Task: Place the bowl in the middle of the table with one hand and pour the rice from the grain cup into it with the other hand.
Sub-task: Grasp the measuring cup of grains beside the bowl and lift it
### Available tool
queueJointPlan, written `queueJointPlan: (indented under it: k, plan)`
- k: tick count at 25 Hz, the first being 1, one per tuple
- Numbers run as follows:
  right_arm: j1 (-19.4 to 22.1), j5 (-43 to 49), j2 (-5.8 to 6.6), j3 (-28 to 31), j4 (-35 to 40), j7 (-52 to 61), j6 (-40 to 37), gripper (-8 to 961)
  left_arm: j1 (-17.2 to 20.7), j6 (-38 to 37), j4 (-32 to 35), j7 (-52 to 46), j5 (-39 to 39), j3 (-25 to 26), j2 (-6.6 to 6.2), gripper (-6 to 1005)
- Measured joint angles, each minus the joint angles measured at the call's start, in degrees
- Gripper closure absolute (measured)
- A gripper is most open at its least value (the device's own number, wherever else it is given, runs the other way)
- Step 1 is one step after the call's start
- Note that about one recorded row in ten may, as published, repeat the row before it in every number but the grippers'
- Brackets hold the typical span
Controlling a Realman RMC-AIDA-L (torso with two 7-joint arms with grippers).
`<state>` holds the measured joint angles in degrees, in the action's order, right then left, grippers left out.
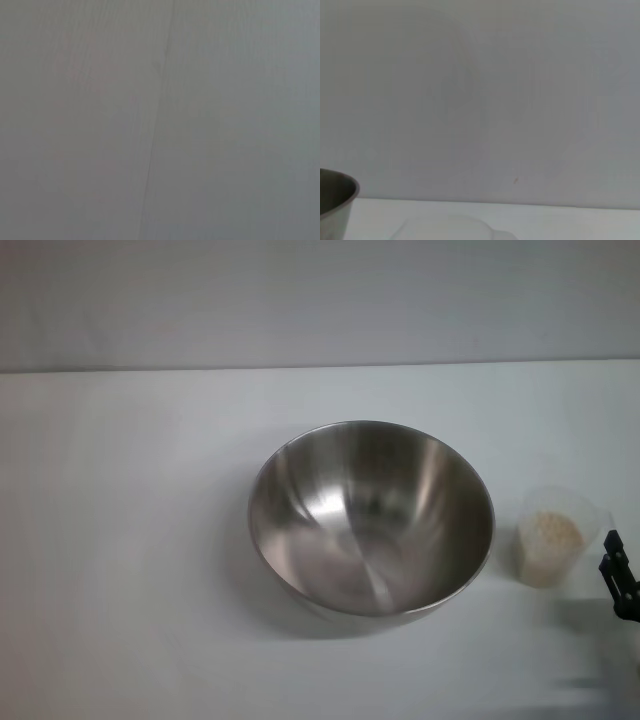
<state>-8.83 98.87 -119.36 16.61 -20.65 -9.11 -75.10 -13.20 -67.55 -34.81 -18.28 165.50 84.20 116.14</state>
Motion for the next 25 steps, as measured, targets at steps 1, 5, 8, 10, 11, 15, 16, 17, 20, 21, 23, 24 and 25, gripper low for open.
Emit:
queueJointPlan:
  k: [1, 5, 8, 10, 11, 15, 16, 17, 20, 21, 23, 24, 25]
  plan:
    - [-0.05, 0.0, 0.0, 0.0, 0.07, 0.0, 0.04, 317, 0.0, 0.0, 0.0, 0.0, 0.0, 0.0, 0.0, 236]
    - [-0.85, 0.0, 0.08, 0.0, 0.36, 0.03, 1.35, 323, -0.08, 0.0, -0.02, 0.0, 0.0, 0.0, 0.07, 236]
    - [-1.2, 0.0, 0.09, 0.0, 0.65, 0.04, 1.52, 328, -0.08, -0.01, -0.06, 0.0, 0.0, -0.01, 0.13, 236]
    - [-1.51, 0.0, 0.09, 0.0, 0.81, 0.05, 1.78, 331, -0.1, -0.01, -0.07, 0.0, 0.0, 0.01, 0.14, 236]
    - [-1.7, 0.0, 0.1, 0.0, 0.86, 0.06, 2.03, 332, -0.13, -0.02, -0.08, 0.0, 0.0, 0.07, 0.18, 236]
    - [-2.05, 0.01, 0.1, 0.0, 0.94, 0.06, 2.38, 339, -0.27, -0.03, -0.08, 0.0, 0.0, 0.55, 0.43, 236]
    - [-2.12, 0.01, 0.1, 0.01, 0.95, 0.06, 2.39, 340, -0.29, 0.0, -0.09, 0.0, 0.0, 0.6, 0.45, 236]
    - [-2.32, 0.01, 0.1, 0.05, 0.99, 0.06, 2.47, 342, -0.29, 0.0, -0.09, 0.0, 0.0, 0.6, 0.45, 236]
    - [-2.58, 0.0, 0.1, 0.08, 1.08, 0.06, 2.66, 346, -0.48, 0.22, -0.09, 0.0, 0.0, 0.69, 0.52, 236]
    - [-2.73, -0.01, 0.11, 0.09, 1.18, 0.06, 2.77, 348, -0.52, 0.23, -0.08, 0.01, 0.0, 0.69, 0.52, 236]
    - [-3.16, -0.03, 0.1, 0.09, 1.61, 0.06, 2.93, 351, -0.56, 0.24, -0.09, 0.02, 0.0, 0.7, 0.52, 236]
    - [-3.16, -0.03, 0.1, 0.09, 1.61, 0.06, 2.93, 352, -0.57, 0.25, -0.08, 0.02, 0.0, 0.69, 0.52, 236]
    - [-3.24, -0.03, 0.07, 0.09, 1.7, 0.1, 2.98, 354, -0.58, 0.25, -0.09, 0.02, 0.0, 0.7, 0.52, 236]
